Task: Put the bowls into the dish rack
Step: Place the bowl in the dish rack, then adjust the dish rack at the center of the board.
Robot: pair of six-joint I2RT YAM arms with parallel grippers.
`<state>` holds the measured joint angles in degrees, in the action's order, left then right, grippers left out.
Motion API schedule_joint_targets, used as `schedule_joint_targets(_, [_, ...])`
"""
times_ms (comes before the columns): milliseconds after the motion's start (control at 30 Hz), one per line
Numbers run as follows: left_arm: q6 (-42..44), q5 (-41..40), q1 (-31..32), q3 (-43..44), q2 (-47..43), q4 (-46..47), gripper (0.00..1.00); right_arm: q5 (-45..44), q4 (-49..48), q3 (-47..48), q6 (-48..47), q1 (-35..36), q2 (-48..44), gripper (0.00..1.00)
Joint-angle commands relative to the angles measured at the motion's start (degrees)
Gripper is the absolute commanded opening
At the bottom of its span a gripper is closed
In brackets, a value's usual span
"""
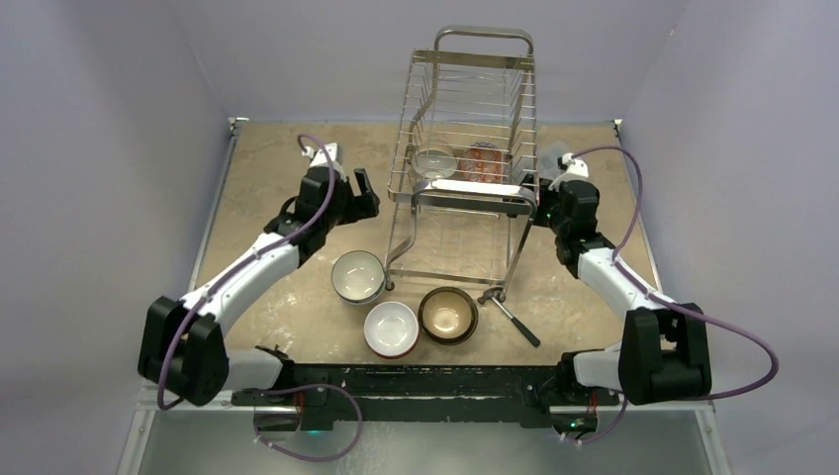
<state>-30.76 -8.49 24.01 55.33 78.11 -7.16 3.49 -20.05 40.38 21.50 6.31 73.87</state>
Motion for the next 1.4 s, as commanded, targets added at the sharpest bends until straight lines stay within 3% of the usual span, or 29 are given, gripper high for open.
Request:
schedule_joint_targets(0, [-6.28, 1.31, -0.44, -4.76, -8.67, -1.34, 0.83, 13.37, 3.33, -2.99, 4.51, -0.15, -1.46, 0.99])
schedule_joint_targets(133, [-9.75, 1.14, -0.39, -9.48, -16.07, -3.11, 0.83, 16.68, 5.56, -3.21, 3.81, -0.15, 0.31, 0.95])
schedule_joint_targets(300, [-13.35, -1.00, -0.41, -14.33, -25.33, -6.39, 0.82, 16.50, 9.33, -2.35, 3.12, -0.15, 4.62, 0.77])
schedule_joint_targets(433, [-15.37, -1.98, -0.46, -16.69, -30.29, -11.03, 0.82, 15.76, 9.67, -1.74, 3.25, -0.23, 7.96, 0.70])
schedule_joint_targets(500, [-16.25, -3.03, -0.41, -16.63, -31.47, -14.79, 0.82, 14.00, 10.30, -0.58, 3.05, -0.31, 9.27, 0.68])
schedule_joint_targets(633, [-18.06, -4.92, -0.44, -15.44, -32.16, -23.14, 0.82, 13.81, 11.36, 2.29, 2.94, -0.42, 12.24, 0.52])
schedule_joint_targets(800, [-19.43, -5.59, -0.46, -14.14, -31.89, -29.32, 0.80, 9.53, 12.30, 5.16, 3.02, -0.50, 13.15, 0.48])
schedule_joint_targets(900, [-20.11, -4.65, -0.46, -14.60, -31.55, -30.85, 0.78, 6.58, 13.13, 7.23, 2.27, -0.58, 13.55, 0.40])
schedule_joint_targets(1100, [-17.98, -0.36, -0.40, -16.53, -29.90, -29.03, 0.77, -2.89, 17.52, 12.40, -0.42, -0.64, 14.30, 0.41])
schedule_joint_targets(1367, [-17.30, -0.52, -0.46, -17.50, -28.10, -28.41, 0.71, -4.01, 18.72, 15.56, -0.66, -0.68, 12.40, 0.45])
